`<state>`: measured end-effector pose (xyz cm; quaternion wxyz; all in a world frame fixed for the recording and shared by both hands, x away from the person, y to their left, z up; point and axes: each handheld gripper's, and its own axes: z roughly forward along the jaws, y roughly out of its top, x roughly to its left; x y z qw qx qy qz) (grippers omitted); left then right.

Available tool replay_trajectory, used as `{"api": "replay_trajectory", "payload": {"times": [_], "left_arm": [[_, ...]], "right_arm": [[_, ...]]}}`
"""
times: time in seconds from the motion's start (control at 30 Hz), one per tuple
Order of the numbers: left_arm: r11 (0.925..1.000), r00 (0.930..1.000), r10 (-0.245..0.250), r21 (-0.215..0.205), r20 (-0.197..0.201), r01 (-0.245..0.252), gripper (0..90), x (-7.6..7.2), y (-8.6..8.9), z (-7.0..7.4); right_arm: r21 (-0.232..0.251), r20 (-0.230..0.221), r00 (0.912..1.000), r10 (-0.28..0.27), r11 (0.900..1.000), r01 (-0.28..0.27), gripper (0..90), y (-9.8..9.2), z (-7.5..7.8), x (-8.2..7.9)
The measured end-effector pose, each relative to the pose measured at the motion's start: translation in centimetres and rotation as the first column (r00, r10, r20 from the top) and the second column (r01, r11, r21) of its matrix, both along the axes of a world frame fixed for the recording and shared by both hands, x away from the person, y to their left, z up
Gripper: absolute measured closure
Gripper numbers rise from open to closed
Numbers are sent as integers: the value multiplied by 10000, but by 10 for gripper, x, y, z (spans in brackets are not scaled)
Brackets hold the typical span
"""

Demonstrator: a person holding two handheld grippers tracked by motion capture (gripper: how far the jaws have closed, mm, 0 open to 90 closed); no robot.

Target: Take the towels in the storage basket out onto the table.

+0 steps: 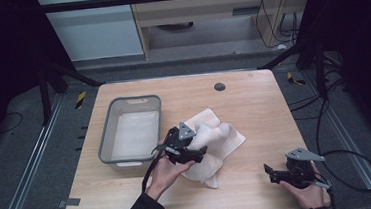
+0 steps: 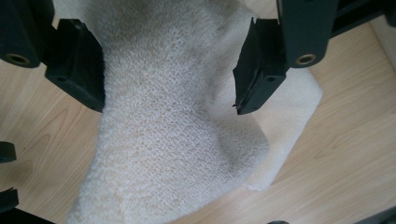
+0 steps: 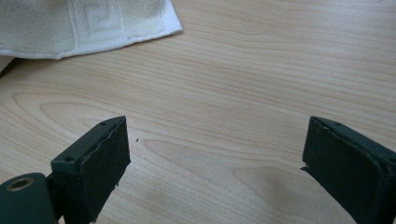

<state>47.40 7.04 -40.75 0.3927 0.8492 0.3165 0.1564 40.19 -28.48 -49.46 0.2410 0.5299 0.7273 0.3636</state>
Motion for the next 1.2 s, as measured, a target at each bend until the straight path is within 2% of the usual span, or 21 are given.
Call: {"api": "replay_trajectory", "payload": {"times": [0.6,0.87,1.0,1.03,1.2], "left_arm": [[9994,9991,-60,-341,424,75,251,-18,30,25],[9976,9966,389,-598,730,-346,247,-28,58,29],[9957,9954,597,-749,753,-540,248,-31,71,29],[9945,9944,754,-785,740,-696,248,-33,79,29],[9923,9925,1017,-778,679,-963,250,-35,96,28]], "right_arm": [[44,-55,10000,-30,10000,30,70,0,0,0],[24,-58,10000,-27,10000,27,69,0,0,-1],[-40,-15,10000,-16,10000,16,68,0,-1,0],[-28,-31,10000,-33,10000,33,68,0,-1,0],[-35,-57,10000,-44,10000,44,67,0,-1,-1]]}}
